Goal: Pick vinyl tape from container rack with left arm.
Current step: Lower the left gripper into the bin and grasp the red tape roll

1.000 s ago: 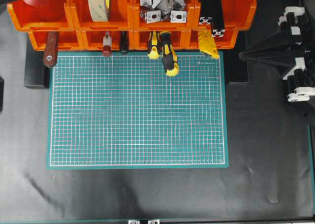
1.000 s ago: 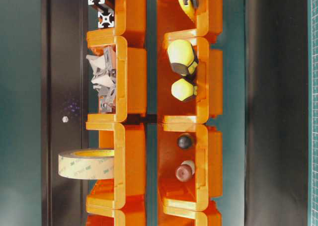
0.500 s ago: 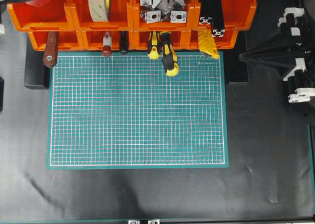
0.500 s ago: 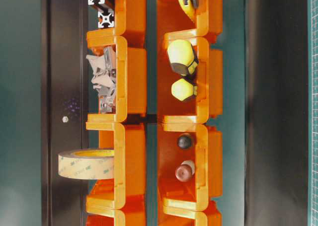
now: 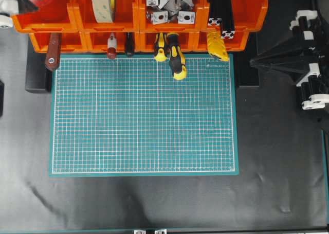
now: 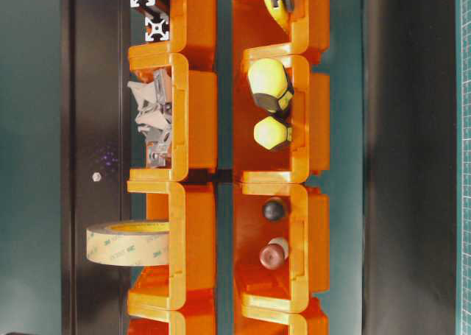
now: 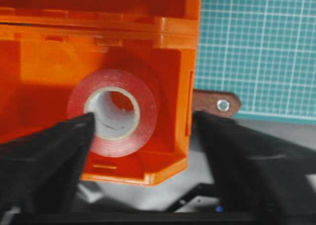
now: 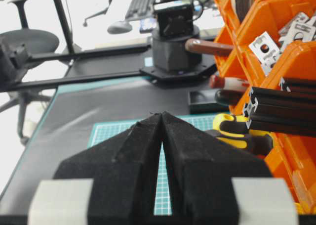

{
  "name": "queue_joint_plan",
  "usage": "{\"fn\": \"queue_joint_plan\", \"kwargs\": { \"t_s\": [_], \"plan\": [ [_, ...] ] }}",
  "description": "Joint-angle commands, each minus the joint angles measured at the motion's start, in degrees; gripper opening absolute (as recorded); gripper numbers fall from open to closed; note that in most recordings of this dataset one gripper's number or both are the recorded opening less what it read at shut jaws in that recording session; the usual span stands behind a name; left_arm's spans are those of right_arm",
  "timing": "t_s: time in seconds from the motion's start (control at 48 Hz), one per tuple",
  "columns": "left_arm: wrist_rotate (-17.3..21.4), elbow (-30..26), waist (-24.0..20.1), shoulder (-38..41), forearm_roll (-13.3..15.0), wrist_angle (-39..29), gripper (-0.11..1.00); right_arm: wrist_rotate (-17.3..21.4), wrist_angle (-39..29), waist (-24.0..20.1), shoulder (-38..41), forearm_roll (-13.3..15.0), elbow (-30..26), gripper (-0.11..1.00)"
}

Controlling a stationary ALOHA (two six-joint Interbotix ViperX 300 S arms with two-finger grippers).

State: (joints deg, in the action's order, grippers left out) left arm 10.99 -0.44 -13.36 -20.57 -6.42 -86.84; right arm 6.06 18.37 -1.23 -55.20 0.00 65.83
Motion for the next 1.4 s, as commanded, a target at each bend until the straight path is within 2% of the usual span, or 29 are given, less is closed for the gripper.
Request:
{"fn": "queue_joint_plan", "kwargs": {
  "t_s": [0.0, 0.063, 0.208, 0.604, 1.105, 1.251, 1.376],
  "plan": [
    [-0.26, 0.53, -0.26, -0.62, 0.00, 1.49, 0.86, 0.09, 0.70, -0.26, 0.18, -0.18, -0.70, 0.00],
    [-0.18, 1.23, -0.26, -0.62, 0.00, 2.02, 0.89, 0.09, 0.70, -0.44, 0.18, -0.18, -0.62, 0.00],
    [-0.09, 3.08, -0.26, -0.62, 0.00, 2.46, 0.83, 0.09, 0.70, -0.53, 0.09, -0.09, -0.53, 0.00],
    [-0.62, 7.12, -1.05, -0.79, 0.00, 5.80, 0.84, 0.09, 0.70, -0.53, 0.00, -0.18, 0.00, 0.00],
    [-0.70, 8.61, -1.58, -0.88, 0.00, 5.80, 0.82, 0.00, 0.70, -0.53, 0.00, -0.18, 0.00, 0.00],
    [-0.53, 8.44, -1.58, -0.88, 0.00, 5.80, 0.71, 0.00, 0.44, -0.53, 0.00, -0.18, 0.00, 0.00],
    [0.18, 8.00, -1.58, -0.88, 0.00, 5.80, 0.46, 0.00, 0.44, -0.53, 0.00, -0.18, 0.00, 0.00]
  ]
}}
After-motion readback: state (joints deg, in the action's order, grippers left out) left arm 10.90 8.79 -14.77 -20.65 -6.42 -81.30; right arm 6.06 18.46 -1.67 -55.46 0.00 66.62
